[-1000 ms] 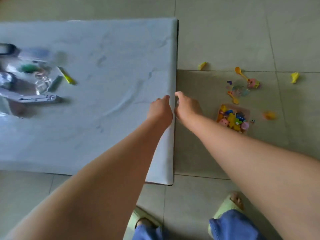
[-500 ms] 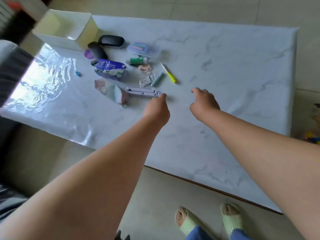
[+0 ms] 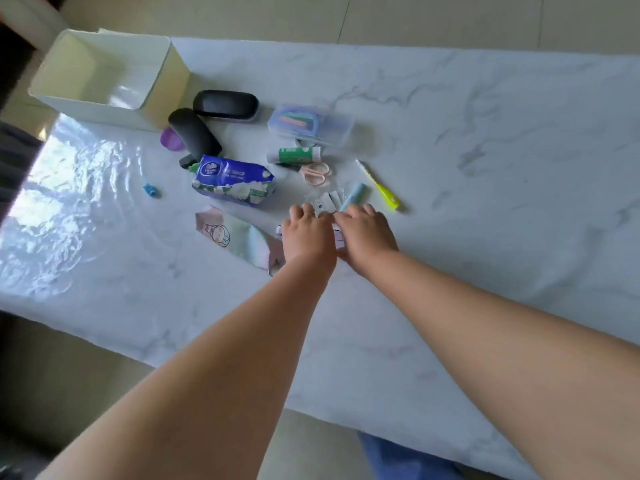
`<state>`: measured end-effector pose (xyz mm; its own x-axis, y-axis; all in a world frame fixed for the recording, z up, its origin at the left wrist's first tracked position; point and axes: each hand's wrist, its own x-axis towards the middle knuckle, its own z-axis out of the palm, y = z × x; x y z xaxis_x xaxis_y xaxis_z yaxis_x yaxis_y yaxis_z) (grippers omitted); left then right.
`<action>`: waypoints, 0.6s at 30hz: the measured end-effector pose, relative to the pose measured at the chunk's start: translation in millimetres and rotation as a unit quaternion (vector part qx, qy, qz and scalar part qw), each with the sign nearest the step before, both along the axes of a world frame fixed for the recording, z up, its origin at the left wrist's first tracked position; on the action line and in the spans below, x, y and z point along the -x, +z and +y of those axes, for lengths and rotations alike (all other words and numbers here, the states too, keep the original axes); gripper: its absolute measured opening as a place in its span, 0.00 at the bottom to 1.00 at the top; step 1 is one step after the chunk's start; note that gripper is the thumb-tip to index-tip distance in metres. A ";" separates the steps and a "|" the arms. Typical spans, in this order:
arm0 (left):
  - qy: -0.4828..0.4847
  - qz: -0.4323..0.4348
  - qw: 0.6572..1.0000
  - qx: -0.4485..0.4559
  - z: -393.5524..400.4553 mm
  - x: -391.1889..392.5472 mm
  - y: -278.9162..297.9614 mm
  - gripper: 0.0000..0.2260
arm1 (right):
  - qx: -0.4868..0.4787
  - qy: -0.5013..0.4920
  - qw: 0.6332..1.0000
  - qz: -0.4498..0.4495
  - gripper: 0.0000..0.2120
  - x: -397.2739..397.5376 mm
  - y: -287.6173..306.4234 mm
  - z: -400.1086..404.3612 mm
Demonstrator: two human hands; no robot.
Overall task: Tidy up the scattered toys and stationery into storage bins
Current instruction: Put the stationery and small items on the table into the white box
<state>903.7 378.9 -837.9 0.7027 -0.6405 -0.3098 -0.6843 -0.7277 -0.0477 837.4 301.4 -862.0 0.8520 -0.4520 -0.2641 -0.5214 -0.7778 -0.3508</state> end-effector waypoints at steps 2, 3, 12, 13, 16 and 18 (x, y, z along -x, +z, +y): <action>-0.031 -0.007 0.999 -0.036 -1.3 -15.2 -9.5 0.15 | 0.006 0.000 1.000 0.027 0.16 -10.1 -10.3 2.7; -0.044 -0.005 0.998 -0.044 -2.9 -23.4 -13.5 0.15 | -0.003 0.001 0.999 0.039 0.15 -15.2 -13.4 0.5; -0.110 0.030 0.994 -0.004 -40.3 -86.3 5.5 0.16 | -0.034 -0.028 0.998 0.041 0.19 -56.1 13.3 -43.4; -0.111 0.023 0.993 0.010 -47.9 -99.7 13.0 0.16 | -0.015 -0.045 0.999 0.021 0.18 -67.6 19.2 -47.3; -0.116 0.016 0.993 0.034 -63.8 -130.8 28.0 0.13 | 0.004 -0.080 0.997 0.001 0.17 -99.6 31.5 -57.5; -0.118 0.024 0.992 0.046 -66.8 -163.0 35.5 0.13 | 0.014 -0.095 0.995 0.000 0.17 -132.3 37.0 -58.2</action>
<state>1066.7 312.0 -802.4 0.5152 -0.8129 -0.2717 -0.8364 -0.5461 0.0479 969.6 243.2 -825.0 0.7507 -0.6115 -0.2501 -0.6598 -0.6748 -0.3305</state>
